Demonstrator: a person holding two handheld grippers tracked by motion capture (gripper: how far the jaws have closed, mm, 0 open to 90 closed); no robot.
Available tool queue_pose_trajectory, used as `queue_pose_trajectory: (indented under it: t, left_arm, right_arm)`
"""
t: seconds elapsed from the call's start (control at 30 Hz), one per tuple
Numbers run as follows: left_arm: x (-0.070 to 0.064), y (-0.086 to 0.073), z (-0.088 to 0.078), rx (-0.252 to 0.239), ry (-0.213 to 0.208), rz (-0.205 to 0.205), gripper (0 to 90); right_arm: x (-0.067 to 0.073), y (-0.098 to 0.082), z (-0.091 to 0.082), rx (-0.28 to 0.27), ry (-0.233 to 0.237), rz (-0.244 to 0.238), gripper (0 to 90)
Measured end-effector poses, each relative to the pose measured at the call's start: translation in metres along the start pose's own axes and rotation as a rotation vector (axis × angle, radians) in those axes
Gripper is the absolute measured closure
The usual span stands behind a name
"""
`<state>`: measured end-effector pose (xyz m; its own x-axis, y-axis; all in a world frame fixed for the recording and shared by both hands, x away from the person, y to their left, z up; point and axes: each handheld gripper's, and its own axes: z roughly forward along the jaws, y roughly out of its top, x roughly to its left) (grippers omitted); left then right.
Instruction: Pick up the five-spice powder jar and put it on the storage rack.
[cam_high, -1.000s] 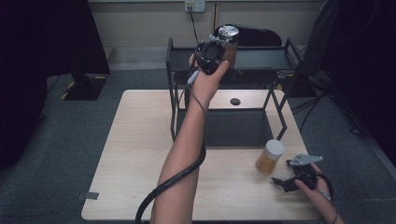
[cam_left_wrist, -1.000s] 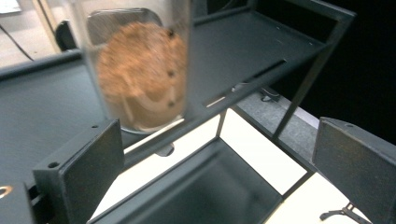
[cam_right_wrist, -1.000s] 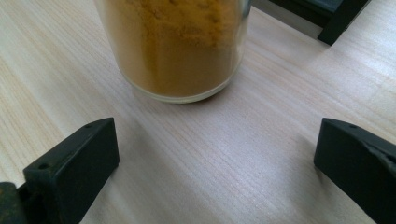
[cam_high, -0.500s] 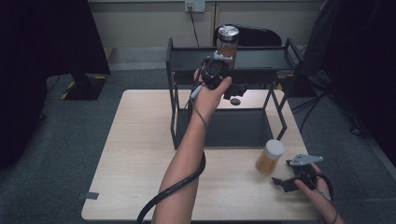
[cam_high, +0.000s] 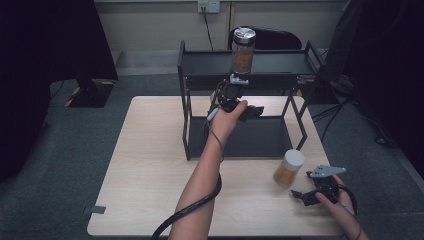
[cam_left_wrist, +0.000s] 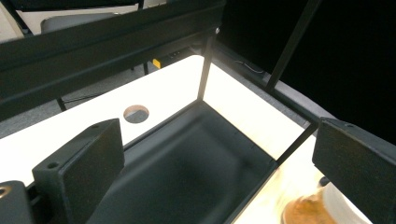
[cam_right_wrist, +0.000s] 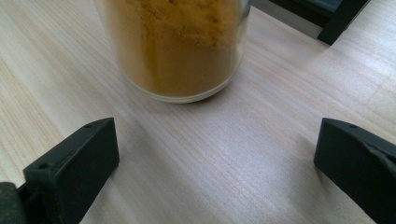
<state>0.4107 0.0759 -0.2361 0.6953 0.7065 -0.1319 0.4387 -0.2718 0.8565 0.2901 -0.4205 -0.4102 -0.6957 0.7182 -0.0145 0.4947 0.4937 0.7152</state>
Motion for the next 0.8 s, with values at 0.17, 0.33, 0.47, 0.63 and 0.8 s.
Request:
queue_pose_trajectory:
  t: [0.17,0.33,0.47,0.63,0.8]
  left_arm:
    - [0.002,-0.016,0.008,0.017,-0.006,-0.002,1.9]
    - [0.005,-0.033,0.014,0.03,-0.006,-0.019,2.0]
    - [0.006,-0.047,0.017,0.037,-0.009,-0.03,2.1]
    - [0.004,-0.059,0.021,0.056,0.002,-0.023,2.1]
    - [0.002,-0.07,0.024,0.068,0.0,-0.009,2.1]
  right_arm:
    - [0.0,0.0,0.0,-0.001,0.0,0.0,0.0]
    - [0.0,0.0,0.0,-0.001,0.0,0.0,0.0]
    - [0.0,0.0,0.0,-0.001,0.0,0.0,0.0]
    - [0.0,0.0,0.0,-0.001,0.0,0.0,0.0]
    - [0.0,0.0,0.0,-0.001,0.0,0.0,0.0]
